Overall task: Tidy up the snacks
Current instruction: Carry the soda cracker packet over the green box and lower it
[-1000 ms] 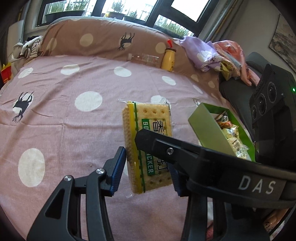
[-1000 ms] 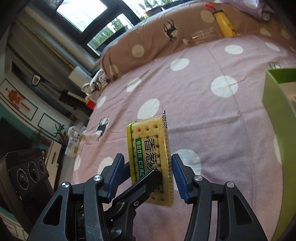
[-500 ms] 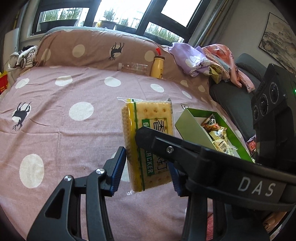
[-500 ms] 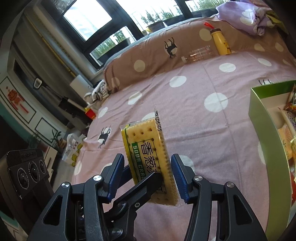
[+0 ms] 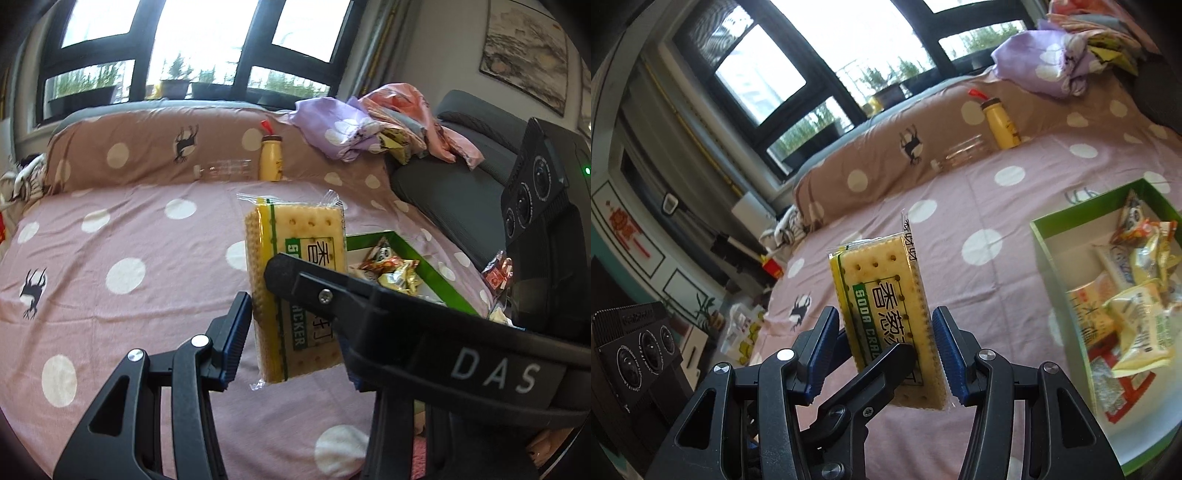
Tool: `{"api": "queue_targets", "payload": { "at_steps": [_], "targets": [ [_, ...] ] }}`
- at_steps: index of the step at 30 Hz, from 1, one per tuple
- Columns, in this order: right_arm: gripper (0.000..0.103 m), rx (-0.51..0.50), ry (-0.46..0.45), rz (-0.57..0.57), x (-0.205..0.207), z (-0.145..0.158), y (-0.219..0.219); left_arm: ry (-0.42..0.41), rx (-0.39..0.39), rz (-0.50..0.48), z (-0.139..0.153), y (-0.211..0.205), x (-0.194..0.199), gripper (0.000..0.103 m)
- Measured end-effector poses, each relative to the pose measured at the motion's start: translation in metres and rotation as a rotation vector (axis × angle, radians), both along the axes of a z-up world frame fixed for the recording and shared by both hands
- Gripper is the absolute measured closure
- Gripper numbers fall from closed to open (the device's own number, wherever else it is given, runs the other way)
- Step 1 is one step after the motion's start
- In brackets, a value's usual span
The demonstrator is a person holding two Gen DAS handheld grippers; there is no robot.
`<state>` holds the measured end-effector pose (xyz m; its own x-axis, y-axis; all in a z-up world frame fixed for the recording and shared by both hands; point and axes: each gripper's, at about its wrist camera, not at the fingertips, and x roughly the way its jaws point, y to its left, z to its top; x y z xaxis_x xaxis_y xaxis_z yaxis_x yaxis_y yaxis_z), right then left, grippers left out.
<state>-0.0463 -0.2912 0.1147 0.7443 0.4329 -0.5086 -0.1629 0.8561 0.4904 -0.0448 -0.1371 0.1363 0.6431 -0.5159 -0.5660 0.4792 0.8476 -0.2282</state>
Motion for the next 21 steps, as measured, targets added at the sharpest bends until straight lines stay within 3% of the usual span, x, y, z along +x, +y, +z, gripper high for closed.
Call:
{"api": "queue_targets", "payload": {
  "at_steps": [12,21],
  "targets": [
    [0.047,0.064,-0.008,-0.203,-0.015,0.002,-0.074,-0.030,0.004,-0.189,0.006,-0.080,0.005,0.059],
    [0.047,0.129,0.030,-0.338,-0.022,-0.013,-0.127,0.021,0.012,-0.296,-0.005,-0.133,0.012,0.059]
  ]
}}
